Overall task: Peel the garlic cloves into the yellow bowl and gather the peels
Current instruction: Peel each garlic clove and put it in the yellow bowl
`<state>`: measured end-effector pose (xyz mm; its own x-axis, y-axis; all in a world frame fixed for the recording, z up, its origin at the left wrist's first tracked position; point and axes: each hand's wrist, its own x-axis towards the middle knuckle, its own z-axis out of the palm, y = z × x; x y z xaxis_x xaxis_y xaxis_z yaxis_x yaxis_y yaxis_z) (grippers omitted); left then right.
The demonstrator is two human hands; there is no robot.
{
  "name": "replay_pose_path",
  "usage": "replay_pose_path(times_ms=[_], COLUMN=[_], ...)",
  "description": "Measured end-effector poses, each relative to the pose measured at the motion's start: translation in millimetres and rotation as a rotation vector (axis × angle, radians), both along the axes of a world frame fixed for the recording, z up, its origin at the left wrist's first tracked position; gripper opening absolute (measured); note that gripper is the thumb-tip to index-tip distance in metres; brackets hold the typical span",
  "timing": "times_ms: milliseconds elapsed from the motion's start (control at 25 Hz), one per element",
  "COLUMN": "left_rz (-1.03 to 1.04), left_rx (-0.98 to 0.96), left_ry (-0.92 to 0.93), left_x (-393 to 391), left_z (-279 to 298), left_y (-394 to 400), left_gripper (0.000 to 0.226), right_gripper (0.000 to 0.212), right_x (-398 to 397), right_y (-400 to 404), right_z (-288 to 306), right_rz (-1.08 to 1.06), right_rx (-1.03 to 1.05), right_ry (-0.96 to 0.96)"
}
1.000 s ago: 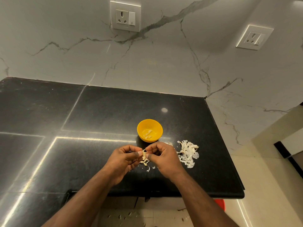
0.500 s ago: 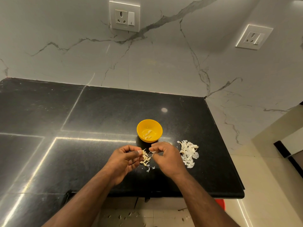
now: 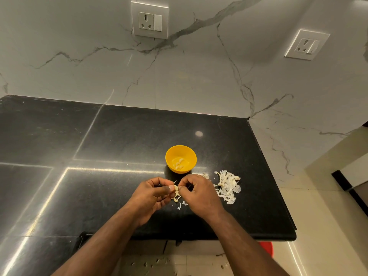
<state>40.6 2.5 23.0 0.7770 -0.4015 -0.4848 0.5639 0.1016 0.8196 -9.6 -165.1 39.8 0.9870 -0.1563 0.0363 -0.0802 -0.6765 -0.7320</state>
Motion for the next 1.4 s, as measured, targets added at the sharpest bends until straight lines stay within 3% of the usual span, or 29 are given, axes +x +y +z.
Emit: replay_pose_path(times_ms=[360, 480, 640, 760, 960, 1400], left_rz=[-0.003, 0.002, -0.021, -0.042, -0.053, -0.078], left_rx=[-0.07, -0.051, -0.045, -0.035, 0.009, -0.038], left_ry=[0.066, 0.073, 0.057, 0.044, 0.038, -0.036], left_x=[-1.4, -2.3, -2.6, -1.3, -0.5, -1.7], left_z=[1.3, 1.0, 4.3, 5.8, 7.8, 2.7], left_y=[2.9, 1.6, -0.1, 0.2, 0.1, 0.8], left_gripper=[0.014, 0.017, 0.033, 0.027, 0.016, 0.013], right_gripper=[0.012, 0.01, 0.035, 0.04, 0.024, 0.022], right_x=[-0.4, -2.3, -5.3, -4.4, 0.1, 3.0], right_y=[-24.9, -28.3, -18.6, -10.5, -7.8, -12.9], right_z=[-0.3, 0.0, 8.5, 11.7, 5.6, -5.5], right_rz=[-0.147, -0.147, 0.09, 0.234, 0.192, 0.06], right_rx=[-0.053, -0.131, 0.049, 0.039, 0.064, 0.494], right_ry=[0.11, 0.064, 0.062, 0.147, 0.079, 0.187])
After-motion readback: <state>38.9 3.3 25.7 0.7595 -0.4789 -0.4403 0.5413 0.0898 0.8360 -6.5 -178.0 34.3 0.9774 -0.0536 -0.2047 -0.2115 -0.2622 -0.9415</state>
